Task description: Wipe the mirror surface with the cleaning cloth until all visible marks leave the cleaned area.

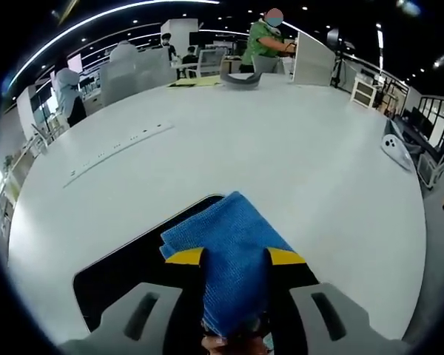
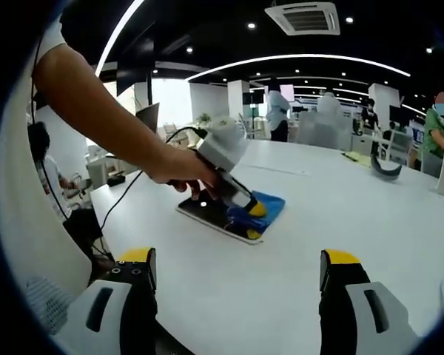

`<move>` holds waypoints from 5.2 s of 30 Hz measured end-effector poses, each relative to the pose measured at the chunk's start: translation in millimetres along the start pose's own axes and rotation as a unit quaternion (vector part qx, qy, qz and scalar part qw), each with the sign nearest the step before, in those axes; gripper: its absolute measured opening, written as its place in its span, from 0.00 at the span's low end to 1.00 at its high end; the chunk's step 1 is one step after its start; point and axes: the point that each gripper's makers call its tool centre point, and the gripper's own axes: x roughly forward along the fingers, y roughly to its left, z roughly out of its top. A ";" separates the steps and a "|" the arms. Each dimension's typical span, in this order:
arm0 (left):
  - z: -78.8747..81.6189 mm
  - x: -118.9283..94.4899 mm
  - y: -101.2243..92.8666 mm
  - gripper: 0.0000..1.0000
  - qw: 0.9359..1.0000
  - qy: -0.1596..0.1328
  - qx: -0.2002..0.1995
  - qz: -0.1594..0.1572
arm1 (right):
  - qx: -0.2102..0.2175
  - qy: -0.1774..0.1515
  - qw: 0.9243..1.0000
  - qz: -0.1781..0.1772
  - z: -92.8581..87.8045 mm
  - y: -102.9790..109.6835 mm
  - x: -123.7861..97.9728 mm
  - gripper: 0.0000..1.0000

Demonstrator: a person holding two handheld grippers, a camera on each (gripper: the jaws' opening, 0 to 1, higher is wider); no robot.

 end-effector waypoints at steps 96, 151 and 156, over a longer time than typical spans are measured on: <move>-23.7 -25.4 29.6 0.12 1.000 0.012 0.023 -0.011 | -0.023 0.008 1.000 0.003 4.4 6.0 5.3 0.92; -44.4 -46.9 63.9 0.10 1.000 0.013 -0.014 0.008 | -0.039 0.014 0.999 0.021 10.1 21.5 12.7 0.92; -46.2 -48.6 67.3 0.09 1.000 0.014 -0.016 0.010 | -0.041 0.016 0.999 0.021 9.6 21.7 13.4 0.92</move>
